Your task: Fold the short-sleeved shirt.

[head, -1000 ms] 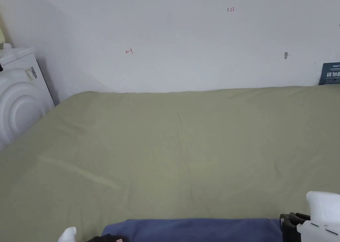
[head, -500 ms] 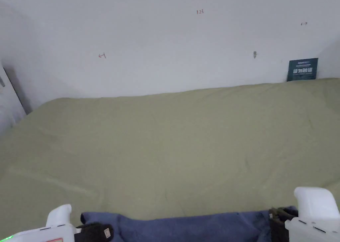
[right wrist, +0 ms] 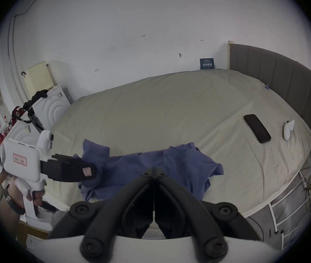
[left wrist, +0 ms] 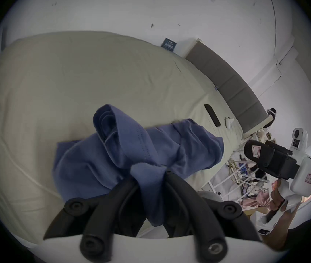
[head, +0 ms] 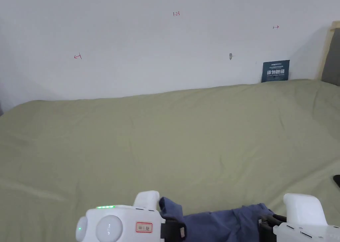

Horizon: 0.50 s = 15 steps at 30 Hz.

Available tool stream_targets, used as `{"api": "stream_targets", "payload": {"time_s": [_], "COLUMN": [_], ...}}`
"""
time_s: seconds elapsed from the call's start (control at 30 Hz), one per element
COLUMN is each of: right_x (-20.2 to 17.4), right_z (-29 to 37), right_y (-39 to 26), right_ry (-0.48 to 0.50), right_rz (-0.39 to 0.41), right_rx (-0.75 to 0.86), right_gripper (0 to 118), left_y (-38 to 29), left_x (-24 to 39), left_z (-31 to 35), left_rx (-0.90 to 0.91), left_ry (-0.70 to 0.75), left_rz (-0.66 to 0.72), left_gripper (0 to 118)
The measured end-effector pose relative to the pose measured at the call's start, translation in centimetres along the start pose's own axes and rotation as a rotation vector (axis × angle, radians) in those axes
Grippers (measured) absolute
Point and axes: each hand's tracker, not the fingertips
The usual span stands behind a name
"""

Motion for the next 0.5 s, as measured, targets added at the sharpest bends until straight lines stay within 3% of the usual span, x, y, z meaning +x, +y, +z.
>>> {"api": "stream_targets", "payload": {"time_s": [0.03, 0.07, 0.13, 0.17, 0.23, 0.27, 0.3, 0.37, 0.4, 0.5], "right_x": [0.1, 0.3, 0.3, 0.2, 0.2, 0.1, 0.1, -0.1, -0.2, -0.5], "right_z": [0.0, -0.1, -0.1, 0.0, 0.1, 0.2, 0.2, 0.1, 0.0, 0.6], "right_y": [0.0, -0.1, -0.1, -0.2, -0.3, -0.4, -0.4, -0.5, -0.5, -0.6], "right_ry": [-0.001, 0.0, 0.005, 0.009, 0.021, 0.022, 0.02, 0.02, 0.023, 0.039], "right_rz": [-0.003, -0.007, -0.009, -0.007, 0.002, 0.007, 0.011, 0.015, 0.015, 0.016], "right_rx": [-0.001, -0.003, -0.008, -0.009, -0.008, -0.007, -0.008, -0.012, -0.013, -0.004], "right_gripper": [2, 2, 2, 2, 2, 2, 2, 2, 2, 2], "left_y": [-0.3, -0.5, -0.8, -1.1, -1.3, -1.3, -1.4, -1.4, -1.3, -1.6], "left_x": [0.1, 0.0, -0.5, -0.7, -1.3, -1.7, -2.1, -2.9, -3.4, -4.1], "left_z": [-0.6, -1.1, -1.3, -1.1, 0.2, 1.1, 2.0, 3.2, 3.2, 2.1], "left_rx": [-0.005, 0.004, 0.025, 0.046, 0.113, 0.15, 0.2, 0.262, 0.272, 0.242], "left_ry": [-0.006, -0.001, -0.011, -0.018, -0.037, -0.061, -0.075, -0.057, -0.03, 0.082], "left_rz": [-0.001, 0.007, 0.026, 0.075, 0.12, 0.122, 0.117, 0.132, 0.149, 0.133], "left_gripper": [11, 22, 67, 83, 82, 81, 73, 16, 0, 0]}}
